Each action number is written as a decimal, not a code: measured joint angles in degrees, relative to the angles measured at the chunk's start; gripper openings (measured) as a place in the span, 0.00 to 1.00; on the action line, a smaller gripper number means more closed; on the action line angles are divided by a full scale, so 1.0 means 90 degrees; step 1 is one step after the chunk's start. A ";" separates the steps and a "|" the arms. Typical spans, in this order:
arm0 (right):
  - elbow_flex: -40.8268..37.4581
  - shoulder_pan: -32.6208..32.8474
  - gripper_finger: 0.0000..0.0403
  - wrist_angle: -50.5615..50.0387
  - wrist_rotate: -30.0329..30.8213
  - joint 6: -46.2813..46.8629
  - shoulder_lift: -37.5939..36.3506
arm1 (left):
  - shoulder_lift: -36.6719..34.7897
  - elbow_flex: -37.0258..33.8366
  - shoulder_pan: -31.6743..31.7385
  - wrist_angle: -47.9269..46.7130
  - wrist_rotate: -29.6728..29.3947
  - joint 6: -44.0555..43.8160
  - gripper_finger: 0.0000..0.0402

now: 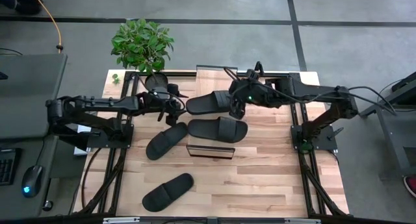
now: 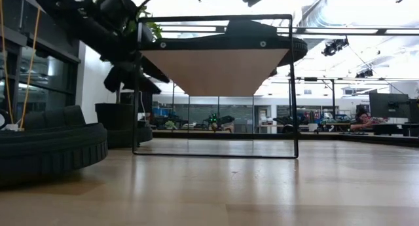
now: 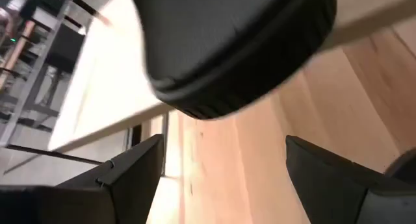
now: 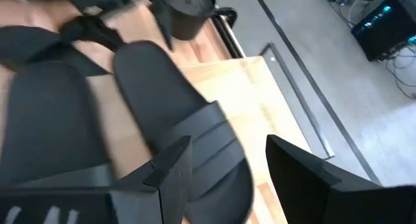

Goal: Pick and place slides into the shelf
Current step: Put the black slide on the shelf

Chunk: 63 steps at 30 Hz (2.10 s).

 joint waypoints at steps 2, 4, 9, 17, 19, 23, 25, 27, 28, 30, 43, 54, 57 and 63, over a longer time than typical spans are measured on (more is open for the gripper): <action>-0.0154 -0.0203 0.47 0.0105 -0.0065 -0.0139 0.0002 | -0.0059 0.0005 -0.0002 -0.0061 -0.0071 -0.0077 0.75; -0.0290 -0.0414 0.47 0.0282 -0.0191 -0.0268 0.0002 | -0.0217 0.0001 -0.0005 -0.0188 -0.0141 -0.0141 0.75; -0.0715 -0.0936 0.47 0.1032 -0.0322 -0.0625 0.0010 | -0.0738 0.0010 -0.0007 -0.0477 -0.0172 -0.0555 0.75; -0.1401 -0.1706 0.47 0.2005 -0.0330 -0.0956 0.0010 | -0.1708 0.0018 -0.0555 -0.0957 -0.0110 -0.1806 0.75; -0.1557 -0.1830 0.47 0.2193 -0.0417 -0.0957 0.0012 | -0.1877 0.0019 -0.0776 -0.0949 -0.0064 -0.2234 0.75; -0.1680 -0.1954 0.47 0.2471 -0.0783 -0.0957 0.0051 | -0.2080 0.0022 -0.1242 -0.0945 -0.0086 -0.2515 0.75; -0.1740 -0.1950 0.47 0.2516 -0.0926 -0.0957 0.0129 | -0.2126 0.0022 -0.1427 -0.0927 -0.0170 -0.2618 0.75; -0.1756 -0.1943 0.47 0.2584 -0.0941 -0.0957 0.0227 | -0.2120 0.0027 -0.1592 -0.0918 -0.0274 -0.2623 0.75; -0.1756 -0.1939 0.47 0.2593 -0.0945 -0.0948 0.0274 | -0.2118 0.0027 -0.1656 -0.0930 -0.0320 -0.2625 0.75; -0.1756 -0.1940 0.47 0.2607 -0.0986 -0.0896 0.0396 | -0.2118 0.0027 -0.1744 -0.0916 -0.0410 -0.2623 0.75; -0.1751 -0.1954 0.47 0.1948 -0.1323 -0.0759 0.0669 | -0.2118 0.0027 -0.1792 -0.0938 -0.0675 -0.2621 0.75; -0.1754 -0.1915 0.47 0.1621 -0.2327 -0.0549 -0.0029 | -0.2118 0.0027 -0.1790 -0.0966 -0.0794 -0.2623 0.75; -0.1754 -0.1913 0.47 0.1655 -0.1946 -0.0439 -0.0100 | -0.2118 0.0027 -0.1790 -0.0969 -0.0794 -0.2623 0.75; -0.1754 -0.1949 0.47 0.1783 -0.1601 -0.0427 -0.0054 | -0.2118 0.0027 -0.1791 -0.0971 -0.0794 -0.2623 0.75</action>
